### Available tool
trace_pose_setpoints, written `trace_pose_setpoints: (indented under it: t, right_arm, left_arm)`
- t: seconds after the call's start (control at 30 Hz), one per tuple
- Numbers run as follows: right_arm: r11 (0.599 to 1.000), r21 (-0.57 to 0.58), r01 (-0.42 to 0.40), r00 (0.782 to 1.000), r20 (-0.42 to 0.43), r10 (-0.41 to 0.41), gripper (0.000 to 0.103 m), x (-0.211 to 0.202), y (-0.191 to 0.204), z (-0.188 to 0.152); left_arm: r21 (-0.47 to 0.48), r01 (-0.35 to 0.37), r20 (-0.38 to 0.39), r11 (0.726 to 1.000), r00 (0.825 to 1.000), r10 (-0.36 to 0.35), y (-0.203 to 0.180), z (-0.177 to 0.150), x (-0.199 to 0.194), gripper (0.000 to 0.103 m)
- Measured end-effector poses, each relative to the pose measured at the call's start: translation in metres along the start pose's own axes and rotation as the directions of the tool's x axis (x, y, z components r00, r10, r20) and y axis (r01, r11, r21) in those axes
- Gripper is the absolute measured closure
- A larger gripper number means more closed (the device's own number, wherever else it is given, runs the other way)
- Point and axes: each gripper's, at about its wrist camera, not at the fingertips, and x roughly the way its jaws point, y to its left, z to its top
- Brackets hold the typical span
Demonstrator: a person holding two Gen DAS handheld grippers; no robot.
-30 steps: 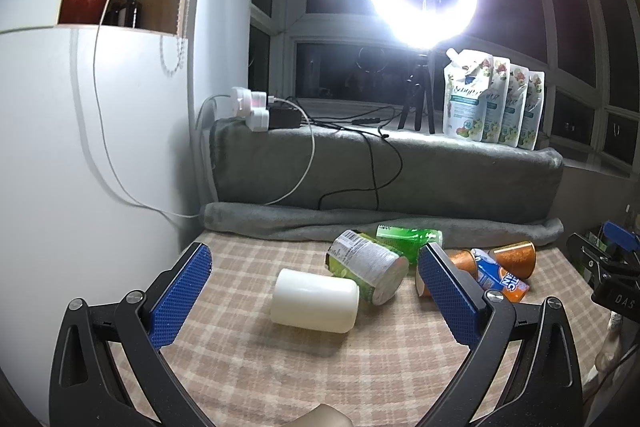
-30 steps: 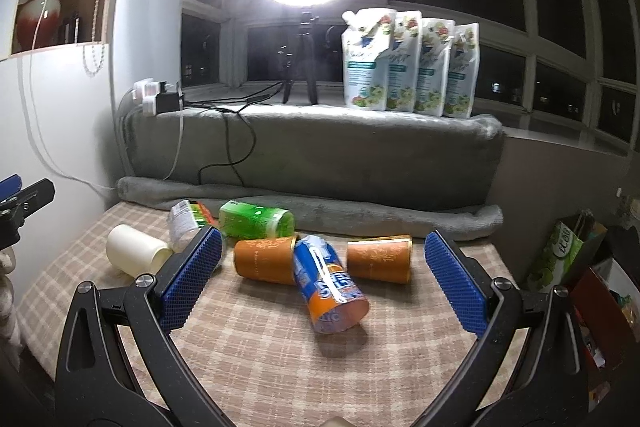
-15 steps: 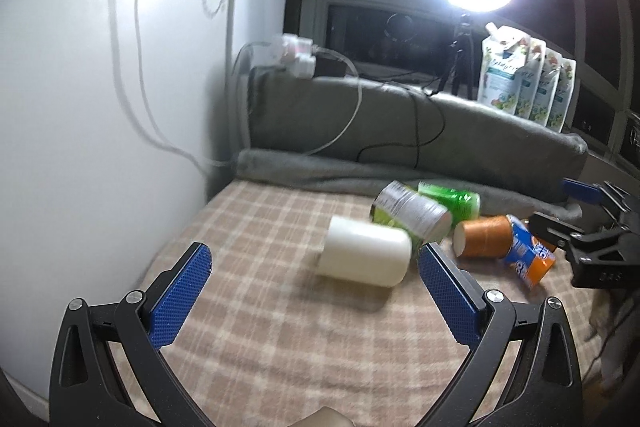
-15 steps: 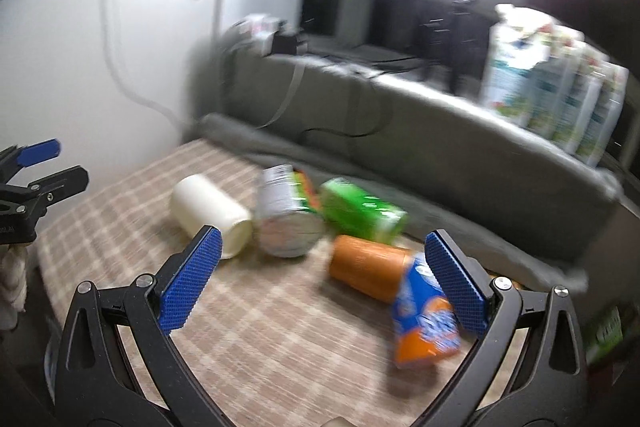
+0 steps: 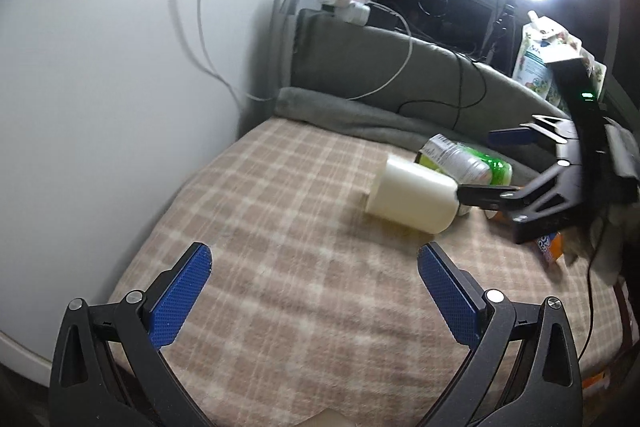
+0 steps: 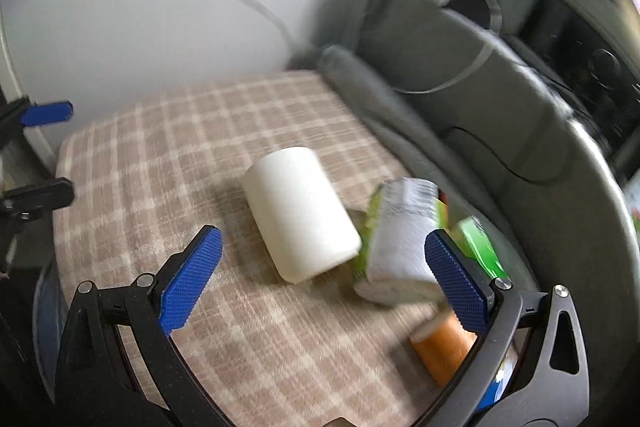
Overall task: Flip cup upright
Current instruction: 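Move the right tool to the sideways white paper cup and grasp it, then lift the white cup with the right tool while the left tool grasps it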
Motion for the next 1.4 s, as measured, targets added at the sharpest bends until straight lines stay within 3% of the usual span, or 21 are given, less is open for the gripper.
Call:
trace_pose_setpoints:
  t: [0.27,0.5,0.7,0.8,1.17,1.4]
  right_arm:
    - [0.988,-0.153,-0.038,0.993,-0.119,0.019,0.005,0.047,0.015,0.021]
    - [0.976,-0.217,-0.024,0.983,-0.183,-0.016,0.006,0.078,0.021,0.027]
    - [0.97,-0.244,-0.016,0.975,-0.218,-0.039,0.022,0.09,0.027,0.022]
    - [0.97,-0.242,-0.006,0.976,-0.213,-0.047,0.024,0.091,0.027,0.021]
    - [0.997,-0.04,-0.058,0.991,-0.124,0.053,0.024,0.033,0.017,0.004]
    - [0.977,0.185,-0.106,0.991,-0.062,0.12,0.024,-0.016,-0.003,-0.03]
  left_arm:
    - [-0.046,-0.018,-0.02,0.999,1.0,0.017,0.017,-0.003,0.004,0.001]
    - [-0.054,-0.021,-0.015,0.998,1.0,0.02,0.023,-0.003,0.007,0.001]
    - [-0.064,-0.023,-0.012,0.998,1.0,0.022,0.026,-0.001,0.005,0.001]
    - [-0.059,-0.028,-0.005,0.998,1.0,0.028,0.025,-0.001,0.003,0.001]
    - [-0.042,-0.022,0.008,0.999,1.0,0.022,0.019,0.0,-0.004,0.001]
    - [-0.002,0.019,0.004,1.0,1.0,-0.019,0.001,0.0,-0.003,0.001]
